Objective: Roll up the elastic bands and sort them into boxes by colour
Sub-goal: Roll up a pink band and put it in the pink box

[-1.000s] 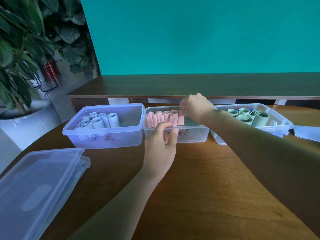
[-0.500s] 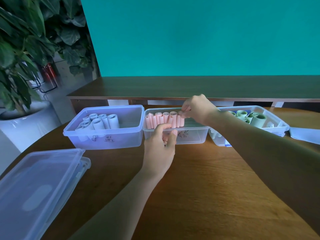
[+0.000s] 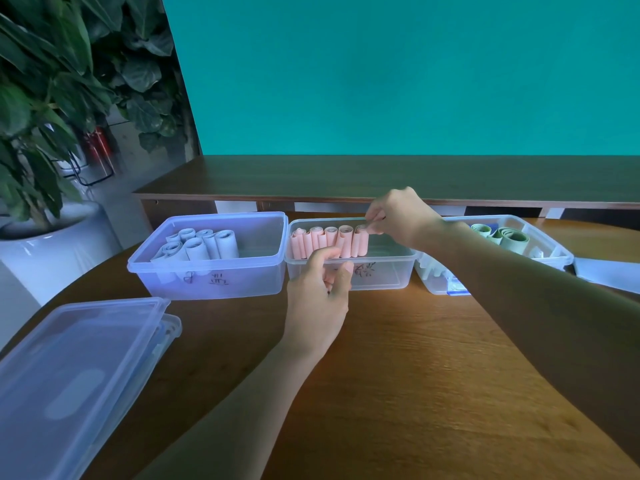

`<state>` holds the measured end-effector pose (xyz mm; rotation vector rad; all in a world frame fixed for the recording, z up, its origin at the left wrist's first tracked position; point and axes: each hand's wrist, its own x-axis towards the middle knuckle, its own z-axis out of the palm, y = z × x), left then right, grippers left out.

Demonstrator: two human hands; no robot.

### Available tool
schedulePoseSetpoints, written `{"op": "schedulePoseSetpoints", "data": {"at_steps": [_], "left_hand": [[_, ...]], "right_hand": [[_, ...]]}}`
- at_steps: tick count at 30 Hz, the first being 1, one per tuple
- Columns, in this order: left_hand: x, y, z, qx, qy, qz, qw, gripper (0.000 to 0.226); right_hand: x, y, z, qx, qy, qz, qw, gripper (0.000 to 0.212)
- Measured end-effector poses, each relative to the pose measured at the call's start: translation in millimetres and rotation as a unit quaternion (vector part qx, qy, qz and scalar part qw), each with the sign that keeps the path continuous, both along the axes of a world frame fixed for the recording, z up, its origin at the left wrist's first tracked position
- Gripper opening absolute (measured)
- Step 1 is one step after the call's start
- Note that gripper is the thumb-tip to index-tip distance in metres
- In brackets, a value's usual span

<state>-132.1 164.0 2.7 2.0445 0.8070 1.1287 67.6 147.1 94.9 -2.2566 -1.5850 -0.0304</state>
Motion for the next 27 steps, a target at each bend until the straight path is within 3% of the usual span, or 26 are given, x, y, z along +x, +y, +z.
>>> {"op": "schedulePoseSetpoints", "data": {"at_steps": [8,13,17,27], "left_hand": [[-1.7,-11.2,2.4,0.054,-0.031,0.011,0.998,0.042],[3.3,-61.8,9.6,-0.02,-0.057,-0.007,0.998,0.043],[18.4,-117.3,8.1,-0.101,0.015,-0.089,0.991,0.045],[87.4,-244.5,3.8,-0.065,0.113,-0.2,0.971,0.036]], "right_hand": [[-0.7,-42.8,9.9,0.07,0.043,-0.011,0.997,0.025],[-14.4,-123.0,-7.9,0.152,0.098,-0.049,0.982,0.024],[-20.2,-208.0,-44.8,0.165,0.172,-0.091,0.967,0.019],[-3.8,-386.8,-75.2,0.228,0.169,-0.247,0.926,0.014]]}}
